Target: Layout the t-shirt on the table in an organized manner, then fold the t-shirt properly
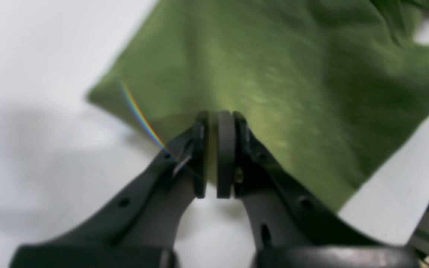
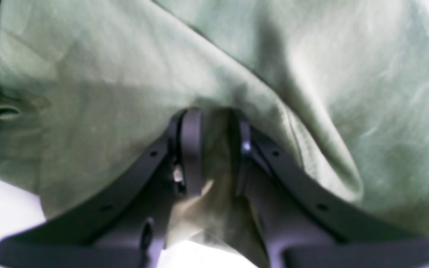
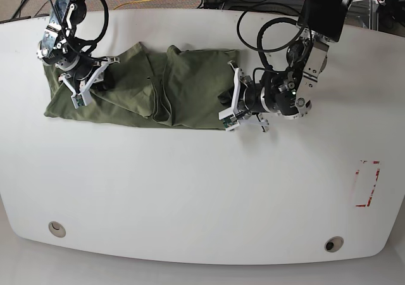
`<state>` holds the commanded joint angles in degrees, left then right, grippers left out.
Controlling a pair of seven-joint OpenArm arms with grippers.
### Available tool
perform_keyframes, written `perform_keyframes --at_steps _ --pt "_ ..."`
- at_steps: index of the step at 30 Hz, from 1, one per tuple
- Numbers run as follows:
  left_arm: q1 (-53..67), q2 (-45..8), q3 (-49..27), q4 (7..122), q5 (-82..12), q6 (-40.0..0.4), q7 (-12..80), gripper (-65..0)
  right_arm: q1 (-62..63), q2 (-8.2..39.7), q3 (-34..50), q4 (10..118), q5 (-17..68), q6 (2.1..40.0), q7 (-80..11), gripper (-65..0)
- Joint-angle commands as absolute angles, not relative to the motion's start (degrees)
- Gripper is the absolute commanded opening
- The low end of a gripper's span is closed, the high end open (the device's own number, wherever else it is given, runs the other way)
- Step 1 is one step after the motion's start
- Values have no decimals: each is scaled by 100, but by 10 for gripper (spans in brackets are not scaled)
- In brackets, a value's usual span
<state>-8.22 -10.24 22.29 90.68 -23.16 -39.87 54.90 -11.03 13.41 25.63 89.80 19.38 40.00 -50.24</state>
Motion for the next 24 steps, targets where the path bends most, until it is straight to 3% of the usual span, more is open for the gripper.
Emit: perform_keyframes --at_steps 12,16,18,20,24 --pt "-848 -1042 2255 7960 -1912 -4000 5481 -628 -1103 1332 2571 9481 1991 4000 -5024 -507" --pt "-848 -1244 2255 7934 -1710 -4000 5481 -628 -1103 1174 2598 9965 1982 4000 -5033 -387" --pt "-840 -1305 2237 7934 -1657 -4000 5481 -628 -1103 1130 2598 10255 1965 4000 -5033 -303" --pt "-813 -1446 2229 7952 -1578 -4000 5481 -628 -1103 1095 2607 10624 1974 4000 -5174 -174" --pt "-804 -1684 2229 7943 -1569 -4000 5481 -628 -919 1095 2651 11055 2000 4000 -5692 -17"
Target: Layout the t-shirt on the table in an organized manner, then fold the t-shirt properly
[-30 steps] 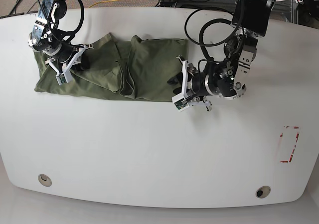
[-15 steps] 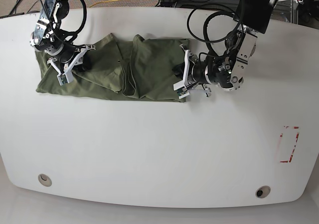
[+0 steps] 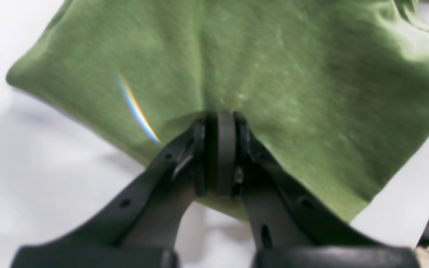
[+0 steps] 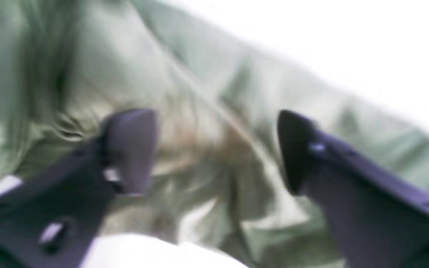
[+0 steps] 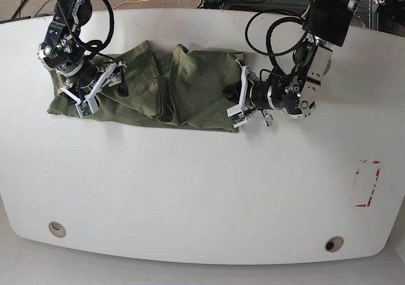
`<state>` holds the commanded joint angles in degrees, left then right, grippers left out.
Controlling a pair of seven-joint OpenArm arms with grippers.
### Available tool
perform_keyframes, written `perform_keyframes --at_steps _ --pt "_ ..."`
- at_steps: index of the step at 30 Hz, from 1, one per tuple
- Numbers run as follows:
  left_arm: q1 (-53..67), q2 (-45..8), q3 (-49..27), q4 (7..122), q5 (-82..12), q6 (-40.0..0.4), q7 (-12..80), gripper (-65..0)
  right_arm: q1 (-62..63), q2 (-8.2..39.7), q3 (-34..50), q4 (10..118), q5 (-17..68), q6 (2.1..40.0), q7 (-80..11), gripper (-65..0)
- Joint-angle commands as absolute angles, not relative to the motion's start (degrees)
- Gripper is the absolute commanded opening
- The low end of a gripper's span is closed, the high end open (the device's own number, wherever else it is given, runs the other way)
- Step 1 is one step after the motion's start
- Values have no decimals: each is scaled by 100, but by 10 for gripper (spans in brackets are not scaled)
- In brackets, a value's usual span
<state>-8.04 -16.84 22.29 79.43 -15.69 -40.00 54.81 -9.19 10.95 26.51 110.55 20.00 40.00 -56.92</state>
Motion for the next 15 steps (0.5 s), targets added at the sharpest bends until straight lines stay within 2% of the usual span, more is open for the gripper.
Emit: perform_keyframes --at_steps 5,9,15 --pt "-804 -1868 2229 7960 -1587 -4000 5481 -628 -505 936 3547 11090 2176 4000 -6387 0" --pt "-831 -2070 2229 7934 -1578 -4000 5481 -628 -13 945 4356 10695 2484 4000 -7073 0" --pt "-848 -2334 2229 7916 -1560 -4000 5305 -628 338 1455 4919 9710 3407 4000 -7609 0"
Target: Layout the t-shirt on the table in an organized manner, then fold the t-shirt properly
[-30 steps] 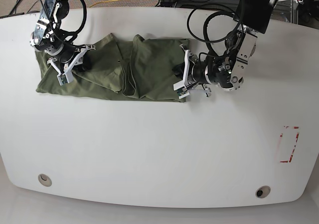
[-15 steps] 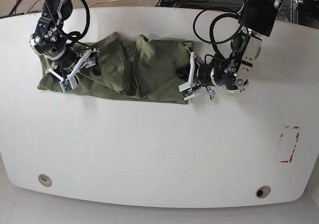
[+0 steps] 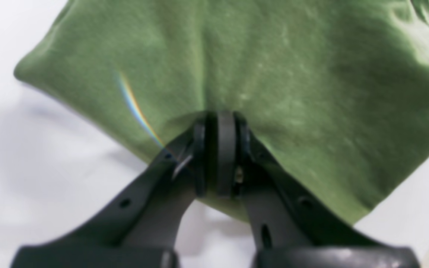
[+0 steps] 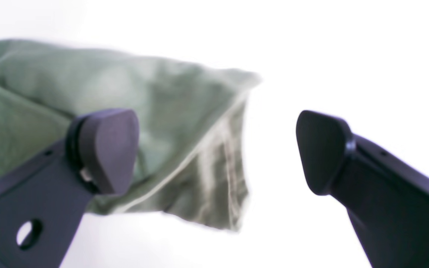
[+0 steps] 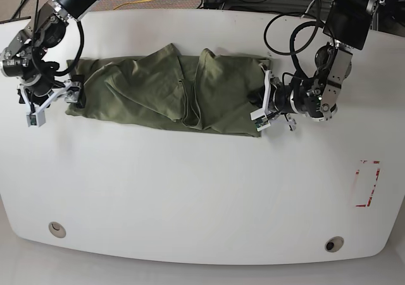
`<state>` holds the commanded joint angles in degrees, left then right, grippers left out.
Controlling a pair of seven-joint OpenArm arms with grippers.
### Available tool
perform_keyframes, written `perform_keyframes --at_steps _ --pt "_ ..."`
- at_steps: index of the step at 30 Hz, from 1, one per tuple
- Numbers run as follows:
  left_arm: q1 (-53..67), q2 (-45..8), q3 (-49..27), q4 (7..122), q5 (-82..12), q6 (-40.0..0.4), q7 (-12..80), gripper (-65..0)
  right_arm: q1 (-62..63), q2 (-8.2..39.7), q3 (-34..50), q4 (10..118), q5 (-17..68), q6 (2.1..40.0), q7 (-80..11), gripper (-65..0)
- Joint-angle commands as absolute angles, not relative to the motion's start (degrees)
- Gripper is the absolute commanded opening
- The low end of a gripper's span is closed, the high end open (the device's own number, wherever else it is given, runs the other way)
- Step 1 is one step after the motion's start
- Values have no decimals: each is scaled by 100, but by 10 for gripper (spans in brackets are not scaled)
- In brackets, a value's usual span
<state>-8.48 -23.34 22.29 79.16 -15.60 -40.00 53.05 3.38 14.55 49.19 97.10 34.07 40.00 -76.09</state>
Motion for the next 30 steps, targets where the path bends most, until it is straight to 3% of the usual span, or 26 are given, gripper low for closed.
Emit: perform_keyframes --at_steps 6,11,30 --pt "-857 -2475 2229 7916 -1560 -4000 5288 -628 312 1780 4971 8356 4514 4000 -7626 0" --pt "-857 -2466 2229 7925 -1569 -4000 5288 -628 295 1824 4998 7618 4778 4000 -7609 0" --pt "-848 -2387 2264 7960 -1587 -4000 5288 -628 127 1218 4268 7802 4971 4000 -7609 0"
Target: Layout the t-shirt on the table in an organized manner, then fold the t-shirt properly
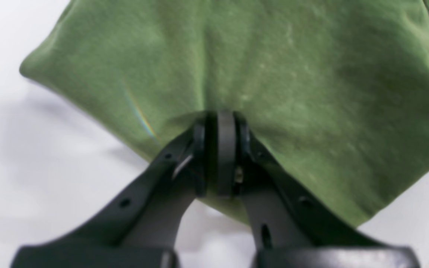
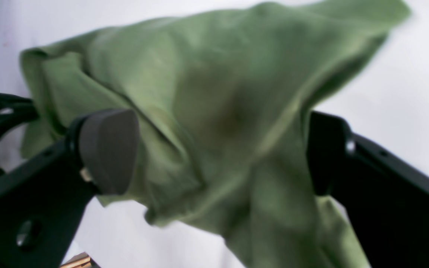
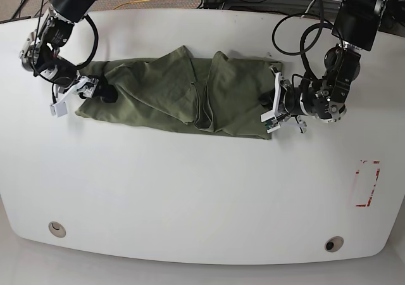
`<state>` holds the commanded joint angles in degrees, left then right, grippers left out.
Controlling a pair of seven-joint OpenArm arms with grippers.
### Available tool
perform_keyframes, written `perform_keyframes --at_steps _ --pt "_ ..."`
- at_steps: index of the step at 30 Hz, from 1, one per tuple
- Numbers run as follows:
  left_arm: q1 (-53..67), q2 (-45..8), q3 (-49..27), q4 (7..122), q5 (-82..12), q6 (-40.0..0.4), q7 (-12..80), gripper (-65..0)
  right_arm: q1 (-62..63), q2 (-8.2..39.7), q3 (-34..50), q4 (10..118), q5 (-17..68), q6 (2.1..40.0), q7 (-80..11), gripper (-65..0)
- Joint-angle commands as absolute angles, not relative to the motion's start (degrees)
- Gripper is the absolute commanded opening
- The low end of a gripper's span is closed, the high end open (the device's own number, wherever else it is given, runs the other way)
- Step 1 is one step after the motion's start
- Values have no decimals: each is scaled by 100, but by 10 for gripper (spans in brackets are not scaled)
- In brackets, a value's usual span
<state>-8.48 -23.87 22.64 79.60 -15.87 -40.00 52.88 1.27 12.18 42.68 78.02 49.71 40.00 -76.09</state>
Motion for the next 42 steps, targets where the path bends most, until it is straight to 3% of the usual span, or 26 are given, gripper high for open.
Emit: perform_keyframes --at_steps 3,9,11,12,19,24,32,39,42 --pt "-840 -2308 2264 7960 -1569 -4000 5297 -628 127 1218 4268 7802 4963 4000 -7600 -67" --pt "-813 -2053 2264 7960 -1560 -4000 5297 -628 127 1262 4268 7802 4884 4000 -7433 -419" --pt "-840 -1886 2273 7925 -1552 -4000 5297 -628 136 1279 4268 7802 4769 4000 -7424 -587" --pt "-848 -1815 2299 7925 -1552 -4000 5305 -628 136 1288 4268 7811 4743 4000 -7424 -625" --pt "-1033 -1262 2844 7899 -1543 -4000 5305 -628 84 1516 4268 8233 4690 4000 -7433 -636" --pt "-1095 -822 3371 7670 -1543 -3978 5305 -628 -101 1604 4268 9059 4743 4000 -7679 -636" --pt "-1244 -163 3486 7319 -1552 -3820 5305 -628 -233 1587 4224 10527 4743 4000 -8000 -636" --pt "-1411 171 3486 6914 -1552 -3811 5297 -628 -277 1622 3433 11415 4743 4000 -8000 -636" --pt "-1481 242 3486 6774 -1552 -3591 5288 -628 -286 1596 3064 11459 4743 4000 -8000 -636"
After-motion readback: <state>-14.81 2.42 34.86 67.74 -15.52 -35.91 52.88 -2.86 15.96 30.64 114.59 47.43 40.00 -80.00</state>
